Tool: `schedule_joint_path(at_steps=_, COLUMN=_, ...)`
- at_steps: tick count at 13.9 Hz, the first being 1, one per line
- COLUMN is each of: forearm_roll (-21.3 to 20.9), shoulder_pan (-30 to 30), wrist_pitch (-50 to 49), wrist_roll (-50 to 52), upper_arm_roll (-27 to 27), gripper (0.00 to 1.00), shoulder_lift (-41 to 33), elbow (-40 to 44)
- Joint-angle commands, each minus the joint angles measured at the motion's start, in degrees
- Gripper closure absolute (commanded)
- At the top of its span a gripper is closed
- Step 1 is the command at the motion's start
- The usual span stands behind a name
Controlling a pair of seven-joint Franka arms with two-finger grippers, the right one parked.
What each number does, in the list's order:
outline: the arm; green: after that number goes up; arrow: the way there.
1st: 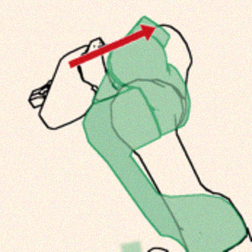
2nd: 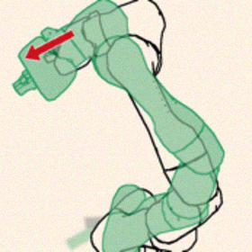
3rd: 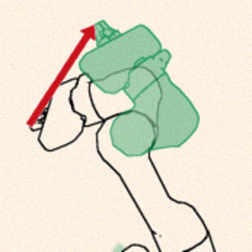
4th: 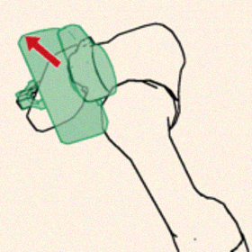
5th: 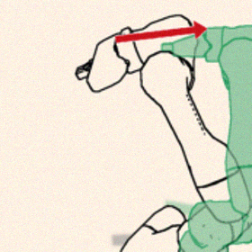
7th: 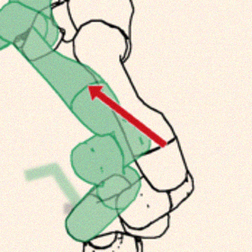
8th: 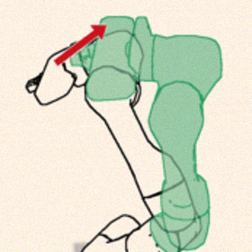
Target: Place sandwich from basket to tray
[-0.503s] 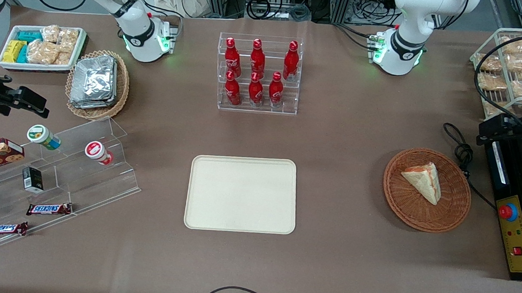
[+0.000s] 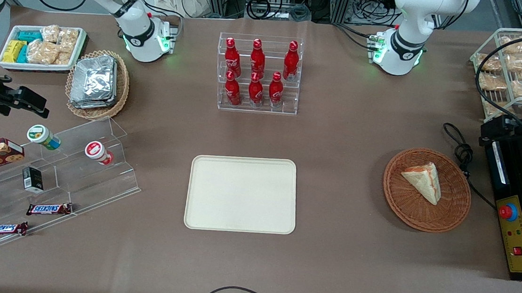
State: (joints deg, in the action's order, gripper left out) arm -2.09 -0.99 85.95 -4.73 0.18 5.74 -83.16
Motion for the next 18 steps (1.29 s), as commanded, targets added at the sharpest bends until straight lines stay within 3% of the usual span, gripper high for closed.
schedule_joint_path(at_steps=1, forearm_roll=-1.1, shoulder_pan=-0.2, wrist_pitch=0.9, wrist_roll=2.9, upper_arm_roll=-0.1, gripper=0.0, shoulder_lift=1.6, elbow=-0.9)
schedule_joint_path(at_steps=13, forearm_roll=-0.3, shoulder_pan=1.7, wrist_pitch=38.0, wrist_roll=23.4, upper_arm_roll=-0.8, gripper=0.0, shoulder_lift=-7.4, elbow=-42.1)
schedule_joint_path(at_steps=18, forearm_roll=-0.3, shoulder_pan=4.1, wrist_pitch=44.4, wrist_roll=24.7, upper_arm_roll=-0.9, gripper=0.0, shoulder_lift=-5.7, elbow=-46.6)
